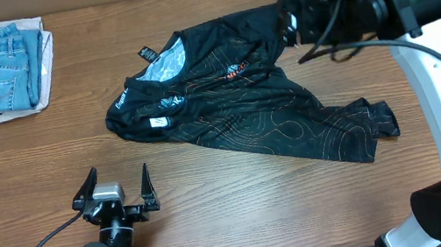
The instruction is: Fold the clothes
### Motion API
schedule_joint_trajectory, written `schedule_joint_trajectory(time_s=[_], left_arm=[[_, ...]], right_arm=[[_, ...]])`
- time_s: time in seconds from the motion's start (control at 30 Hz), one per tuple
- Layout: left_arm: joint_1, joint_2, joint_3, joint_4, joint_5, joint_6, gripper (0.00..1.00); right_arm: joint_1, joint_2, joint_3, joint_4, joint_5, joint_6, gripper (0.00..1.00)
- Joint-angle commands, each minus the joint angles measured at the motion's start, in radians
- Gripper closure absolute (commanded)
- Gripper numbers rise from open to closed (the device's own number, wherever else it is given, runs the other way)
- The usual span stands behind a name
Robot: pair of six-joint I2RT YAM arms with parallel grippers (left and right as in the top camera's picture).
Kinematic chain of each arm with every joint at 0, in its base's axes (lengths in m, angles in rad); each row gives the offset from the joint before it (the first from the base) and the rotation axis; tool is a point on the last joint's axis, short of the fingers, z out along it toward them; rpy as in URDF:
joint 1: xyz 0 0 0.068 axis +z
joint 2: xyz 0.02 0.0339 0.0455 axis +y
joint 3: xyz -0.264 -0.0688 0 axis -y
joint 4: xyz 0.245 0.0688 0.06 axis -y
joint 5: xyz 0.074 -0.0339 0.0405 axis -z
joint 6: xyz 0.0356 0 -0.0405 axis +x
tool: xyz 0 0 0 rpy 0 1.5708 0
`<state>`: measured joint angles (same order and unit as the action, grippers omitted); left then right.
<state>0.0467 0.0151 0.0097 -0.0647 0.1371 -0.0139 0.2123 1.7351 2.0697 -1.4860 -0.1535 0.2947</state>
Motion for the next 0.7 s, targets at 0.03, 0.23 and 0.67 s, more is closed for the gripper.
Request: schedule_joint_trajectory(time_s=[0.03, 0.23, 0.67], left_arm=[[0.005, -0.011, -0.005, -0.001, -0.007, 0.026, 0.00], [0.005, -0.011, -0.005, -0.001, -0.007, 0.026, 0.00], [0.005, -0.011, -0.005, -0.001, -0.007, 0.026, 0.00]], right_arm=[[-0.070, 0.010, -0.024, -0.155, 0.293, 0.363, 0.11], [-0.146, 0.010, -0.142, -0.119, 0.417, 0.396, 0.00], [-0.297, 0.042, -0.635, 0.260, 0.193, 0.023, 0.00]])
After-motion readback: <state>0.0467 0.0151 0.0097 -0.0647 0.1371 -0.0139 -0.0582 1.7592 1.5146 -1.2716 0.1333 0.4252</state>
